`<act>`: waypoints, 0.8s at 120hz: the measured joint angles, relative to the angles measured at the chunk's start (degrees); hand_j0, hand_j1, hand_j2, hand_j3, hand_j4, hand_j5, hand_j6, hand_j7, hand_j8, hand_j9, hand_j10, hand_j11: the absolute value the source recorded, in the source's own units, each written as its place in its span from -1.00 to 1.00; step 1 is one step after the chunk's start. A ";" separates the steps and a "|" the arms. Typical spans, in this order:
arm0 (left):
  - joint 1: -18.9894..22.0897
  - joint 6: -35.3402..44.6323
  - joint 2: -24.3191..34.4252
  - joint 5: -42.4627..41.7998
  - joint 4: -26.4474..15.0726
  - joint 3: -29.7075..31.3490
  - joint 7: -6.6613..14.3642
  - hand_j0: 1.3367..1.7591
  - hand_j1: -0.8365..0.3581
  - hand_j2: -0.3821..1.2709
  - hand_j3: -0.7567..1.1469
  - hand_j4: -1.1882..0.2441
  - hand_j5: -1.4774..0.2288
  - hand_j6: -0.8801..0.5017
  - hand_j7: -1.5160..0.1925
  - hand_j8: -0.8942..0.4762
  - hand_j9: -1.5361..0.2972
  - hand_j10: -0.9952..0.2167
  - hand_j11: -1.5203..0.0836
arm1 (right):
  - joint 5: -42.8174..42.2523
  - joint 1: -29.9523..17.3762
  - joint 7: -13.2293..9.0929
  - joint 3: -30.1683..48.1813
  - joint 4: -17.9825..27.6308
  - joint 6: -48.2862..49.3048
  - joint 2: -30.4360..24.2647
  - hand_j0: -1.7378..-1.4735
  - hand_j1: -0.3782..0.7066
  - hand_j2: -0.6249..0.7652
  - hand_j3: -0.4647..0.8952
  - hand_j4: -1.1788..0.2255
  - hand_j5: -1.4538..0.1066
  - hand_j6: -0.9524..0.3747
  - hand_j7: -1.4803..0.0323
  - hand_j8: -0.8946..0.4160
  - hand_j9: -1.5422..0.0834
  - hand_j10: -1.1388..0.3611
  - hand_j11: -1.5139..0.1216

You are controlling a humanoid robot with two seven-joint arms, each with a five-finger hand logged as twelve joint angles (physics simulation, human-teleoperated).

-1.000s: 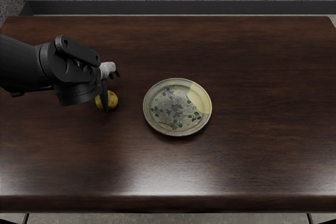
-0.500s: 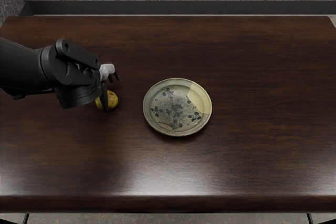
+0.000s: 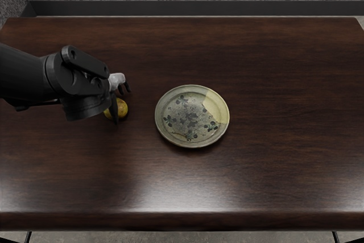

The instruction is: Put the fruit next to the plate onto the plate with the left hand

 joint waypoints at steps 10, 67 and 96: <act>0.00 0.00 0.00 0.00 0.00 0.00 0.00 0.52 0.34 -0.46 -0.20 0.21 0.24 -0.19 0.29 -0.16 0.22 0.11 0.37 | 0.01 0.00 0.00 0.00 0.00 0.00 0.00 -0.40 -0.91 -0.11 -0.32 0.66 0.84 0.41 0.93 0.34 0.87 0.50 0.83; 0.00 0.02 0.00 -0.08 0.00 0.57 0.02 0.52 0.28 -0.45 -0.20 0.17 0.20 -0.24 0.24 -0.21 0.18 0.06 0.33 | 0.00 0.00 0.00 0.00 0.00 0.00 0.00 -0.40 -0.91 -0.11 -0.32 0.66 0.84 0.41 0.93 0.34 0.87 0.50 0.83; -0.09 0.05 0.00 -0.09 0.00 0.61 0.04 0.52 0.22 -0.44 -0.20 0.12 0.15 -0.28 0.19 -0.25 0.13 0.01 0.27 | 0.00 0.00 0.00 0.00 0.00 0.00 0.00 -0.40 -0.91 -0.11 -0.32 0.66 0.84 0.41 0.93 0.34 0.87 0.50 0.83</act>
